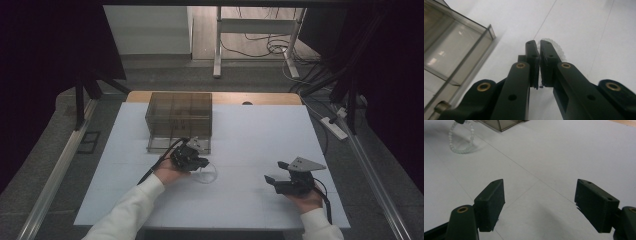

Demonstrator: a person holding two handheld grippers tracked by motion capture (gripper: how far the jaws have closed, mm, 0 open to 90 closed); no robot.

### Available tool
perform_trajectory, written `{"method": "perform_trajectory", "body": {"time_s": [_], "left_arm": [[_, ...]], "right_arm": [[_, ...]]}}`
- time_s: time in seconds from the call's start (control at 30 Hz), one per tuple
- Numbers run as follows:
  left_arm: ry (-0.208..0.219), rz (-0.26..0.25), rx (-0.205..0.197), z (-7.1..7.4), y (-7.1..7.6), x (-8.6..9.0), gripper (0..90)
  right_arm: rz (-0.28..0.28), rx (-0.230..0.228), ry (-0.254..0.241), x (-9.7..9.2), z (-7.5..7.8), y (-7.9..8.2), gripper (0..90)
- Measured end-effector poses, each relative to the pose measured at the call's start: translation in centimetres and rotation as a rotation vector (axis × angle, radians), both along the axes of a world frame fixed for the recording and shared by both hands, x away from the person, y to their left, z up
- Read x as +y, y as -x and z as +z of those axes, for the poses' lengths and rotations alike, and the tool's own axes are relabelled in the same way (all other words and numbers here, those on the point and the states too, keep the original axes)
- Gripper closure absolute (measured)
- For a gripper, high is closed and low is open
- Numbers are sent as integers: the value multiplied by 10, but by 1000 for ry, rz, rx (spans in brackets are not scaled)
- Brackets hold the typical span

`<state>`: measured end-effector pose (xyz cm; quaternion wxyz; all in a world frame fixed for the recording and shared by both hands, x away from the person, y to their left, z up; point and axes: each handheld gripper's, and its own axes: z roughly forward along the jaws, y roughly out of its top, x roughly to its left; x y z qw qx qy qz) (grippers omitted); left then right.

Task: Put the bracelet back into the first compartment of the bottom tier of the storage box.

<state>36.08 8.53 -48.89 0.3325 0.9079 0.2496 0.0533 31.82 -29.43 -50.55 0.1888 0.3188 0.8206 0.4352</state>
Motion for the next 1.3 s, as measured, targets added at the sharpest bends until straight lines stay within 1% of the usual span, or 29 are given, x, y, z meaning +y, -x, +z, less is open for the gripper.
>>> {"method": "perform_trajectory", "body": {"time_s": [0.03,0.2,0.3,0.37,0.6,0.77,0.87,0.97,1.3], "left_arm": [[9,3,-1,1,0,1,856],[27,11,-9,5,1,5,857],[40,17,-22,10,2,8,857],[55,22,-26,14,3,11,857],[83,31,-43,21,5,16,857],[96,30,-53,26,7,18,857],[100,26,-56,29,8,19,856],[109,31,-63,31,8,21,857],[144,57,-88,41,10,31,857]], "right_arm": [[0,0,0,0,0,0,240],[0,0,0,0,0,0,240],[0,-2,0,0,0,0,240],[0,-2,1,0,0,0,240],[0,0,4,1,-1,0,240],[-1,0,3,1,-1,0,239],[2,2,-13,1,0,0,239],[1,1,-14,1,0,0,237],[2,3,-2,1,-1,0,237]]}}
